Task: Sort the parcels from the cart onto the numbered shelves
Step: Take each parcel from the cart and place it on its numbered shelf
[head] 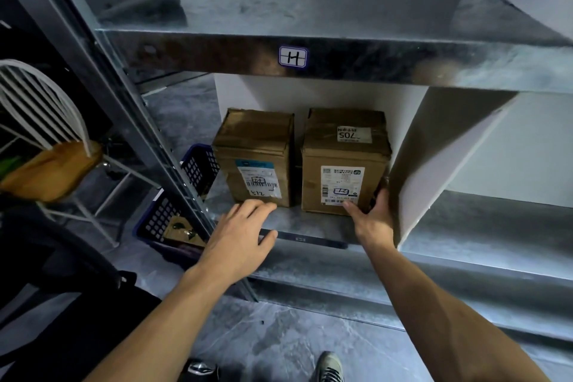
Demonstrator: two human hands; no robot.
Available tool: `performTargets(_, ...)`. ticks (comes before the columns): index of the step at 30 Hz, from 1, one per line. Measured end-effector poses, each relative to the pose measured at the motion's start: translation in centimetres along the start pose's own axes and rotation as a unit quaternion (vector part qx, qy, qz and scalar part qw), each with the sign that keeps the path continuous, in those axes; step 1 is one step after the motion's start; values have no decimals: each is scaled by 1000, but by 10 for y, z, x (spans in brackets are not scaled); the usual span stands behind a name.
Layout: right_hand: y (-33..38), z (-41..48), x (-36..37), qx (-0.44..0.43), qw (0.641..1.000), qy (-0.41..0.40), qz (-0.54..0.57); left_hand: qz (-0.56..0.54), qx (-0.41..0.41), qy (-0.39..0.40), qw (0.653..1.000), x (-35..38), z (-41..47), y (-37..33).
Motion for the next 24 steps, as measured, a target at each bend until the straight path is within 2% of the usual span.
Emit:
performTargets(8,13,-46,-14,-15,996,-8,-92,1,26,-4,1000,2,-18,-3)
performTargets(10,16,-72,-19,-62,985,1,-160,10,40,2,999,7,-24,-6)
performTargets(12,20,-94,-26,-163,955,17,-248,21,54,14,998,15,-28,-11)
performTargets(15,27,-119,-43,-271,880,57,-386,33,70,36,996,28,-36,-24)
performTargets(17,31,-131,-59,-261,846,103,-454,35,84,40,995,34,-42,-38)
performTargets(20,28,-146,-85,-204,817,169,-513,36,122,42,991,41,-54,-69)
performTargets(24,14,-168,-137,-168,806,160,-545,49,174,59,982,62,-72,-125)
Point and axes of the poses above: each hand's wrist, its own z-axis towards the middle knuckle, its own x-axis out of the palm, y = z × x, the point moved 2 cm from there along z, towards the middle knuckle, and after that the axes turned 13 degrees about -x, right-handed, at the moved point
